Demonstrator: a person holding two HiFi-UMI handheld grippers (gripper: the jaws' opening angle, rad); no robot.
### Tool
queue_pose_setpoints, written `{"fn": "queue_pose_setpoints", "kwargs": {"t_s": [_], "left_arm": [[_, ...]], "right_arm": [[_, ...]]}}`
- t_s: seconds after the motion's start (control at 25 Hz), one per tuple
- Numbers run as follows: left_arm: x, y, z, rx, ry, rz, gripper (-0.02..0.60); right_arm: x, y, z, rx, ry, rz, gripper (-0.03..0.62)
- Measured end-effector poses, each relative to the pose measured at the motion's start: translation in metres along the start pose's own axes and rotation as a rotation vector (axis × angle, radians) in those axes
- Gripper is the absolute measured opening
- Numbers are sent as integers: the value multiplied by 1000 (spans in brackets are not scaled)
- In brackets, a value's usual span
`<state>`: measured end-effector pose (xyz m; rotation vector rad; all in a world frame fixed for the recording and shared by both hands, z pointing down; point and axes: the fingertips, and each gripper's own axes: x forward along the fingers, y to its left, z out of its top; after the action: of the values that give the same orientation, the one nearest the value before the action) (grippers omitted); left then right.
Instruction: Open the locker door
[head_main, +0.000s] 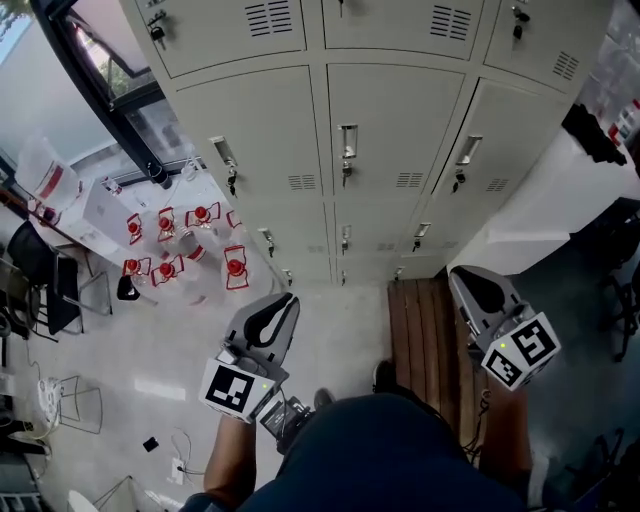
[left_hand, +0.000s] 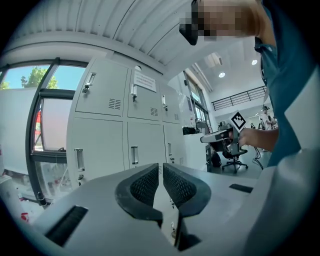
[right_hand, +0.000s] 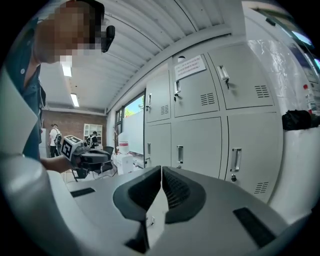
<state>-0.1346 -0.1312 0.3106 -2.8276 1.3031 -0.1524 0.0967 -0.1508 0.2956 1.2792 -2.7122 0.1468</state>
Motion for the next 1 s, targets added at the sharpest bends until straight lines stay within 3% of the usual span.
{"fn": "queue_pose_setpoints", "kwargs": {"t_s": [0.52,1.0], "left_arm": [[42,15,-13,18,41,63,41],[102,58,-20,47,48,87,43]], "right_arm": [[24,-31,-24,36,38,74,37],[38,-53,-44,68,78,62,37]]}}
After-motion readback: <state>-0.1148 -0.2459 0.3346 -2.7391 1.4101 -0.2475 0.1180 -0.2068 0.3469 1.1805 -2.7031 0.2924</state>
